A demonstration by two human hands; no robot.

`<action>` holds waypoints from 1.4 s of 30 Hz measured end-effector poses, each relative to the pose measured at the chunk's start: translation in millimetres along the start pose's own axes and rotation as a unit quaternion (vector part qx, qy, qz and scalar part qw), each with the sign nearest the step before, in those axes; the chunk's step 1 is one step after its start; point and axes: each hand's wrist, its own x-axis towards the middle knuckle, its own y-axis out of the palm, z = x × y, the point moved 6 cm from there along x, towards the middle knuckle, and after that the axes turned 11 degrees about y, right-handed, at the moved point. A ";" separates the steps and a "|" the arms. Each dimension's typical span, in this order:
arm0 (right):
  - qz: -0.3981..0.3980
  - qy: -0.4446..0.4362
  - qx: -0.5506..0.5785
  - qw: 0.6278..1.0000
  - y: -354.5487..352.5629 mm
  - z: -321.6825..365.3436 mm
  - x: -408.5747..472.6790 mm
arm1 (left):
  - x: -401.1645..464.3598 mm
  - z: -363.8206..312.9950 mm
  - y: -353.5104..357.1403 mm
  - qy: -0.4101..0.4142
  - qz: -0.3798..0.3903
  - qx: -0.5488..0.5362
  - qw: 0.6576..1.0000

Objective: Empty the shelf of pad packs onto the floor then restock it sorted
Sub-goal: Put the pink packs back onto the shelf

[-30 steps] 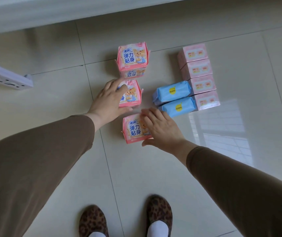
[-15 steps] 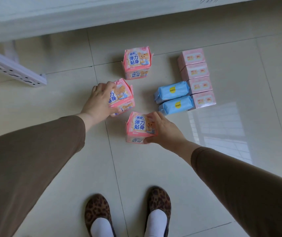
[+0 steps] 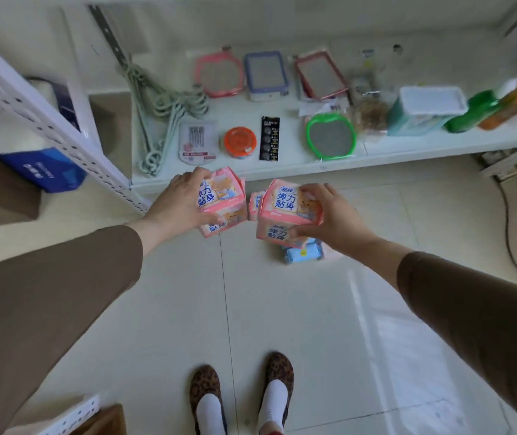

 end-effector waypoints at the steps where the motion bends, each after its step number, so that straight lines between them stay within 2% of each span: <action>1: -0.013 -0.014 0.003 1.000 -31.1 25.4 -11.1 | -6.7 -21.4 -33.5 0.007 -0.012 0.001 1.000; 9: -0.116 -0.094 -0.019 0.989 -217.9 181.5 -107.4 | -58.3 -162.2 -243.4 0.067 -0.073 0.042 0.994; 13: -0.142 -0.132 -0.018 0.981 -298.4 254.2 -166.1 | -94.6 -235.3 -342.6 0.109 -0.107 0.038 0.988; 22: -0.234 -0.207 -0.035 0.949 -456.1 388.7 -285.0 | -170.8 -374.2 -518.4 0.176 -0.170 0.047 0.968; 31: -0.277 -0.262 0.021 0.924 -575.5 456.9 -325.6 | -176.2 -469.0 -628.2 0.205 -0.193 0.065 0.957; 37: -0.284 -0.297 0.016 0.911 -643.6 478.3 -298.3 | -134.6 -506.1 -672.7 0.187 -0.196 0.092 0.958; 42: -0.277 -0.311 0.018 0.909 -698.5 485.1 -248.4 | -93.1 -530.7 -705.3 0.186 -0.231 0.092 0.951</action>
